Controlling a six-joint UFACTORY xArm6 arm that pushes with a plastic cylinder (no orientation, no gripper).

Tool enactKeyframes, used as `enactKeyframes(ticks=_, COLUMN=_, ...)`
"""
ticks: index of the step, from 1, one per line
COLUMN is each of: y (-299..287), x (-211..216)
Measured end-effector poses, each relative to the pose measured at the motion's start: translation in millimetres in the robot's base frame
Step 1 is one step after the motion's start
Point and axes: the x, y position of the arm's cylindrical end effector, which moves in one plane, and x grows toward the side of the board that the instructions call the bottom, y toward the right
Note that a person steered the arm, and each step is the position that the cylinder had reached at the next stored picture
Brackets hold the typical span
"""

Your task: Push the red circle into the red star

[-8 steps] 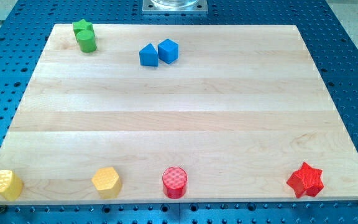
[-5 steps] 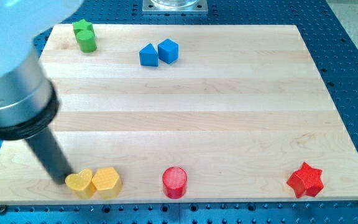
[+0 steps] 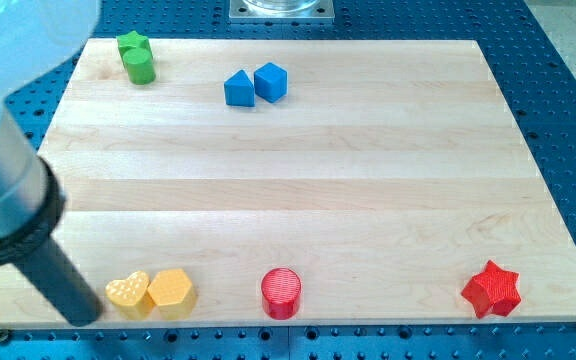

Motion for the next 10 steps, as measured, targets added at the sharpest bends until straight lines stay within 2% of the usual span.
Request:
enactKeyframes(ticks=2, y=93, x=1)
enactKeyframes(ticks=6, y=118, x=1)
enactKeyframes(ticks=7, y=143, x=0)
enactKeyframes(ticks=8, y=215, x=0)
enactKeyframes(ticks=9, y=224, x=0)
enactKeyframes(ticks=10, y=273, x=0)
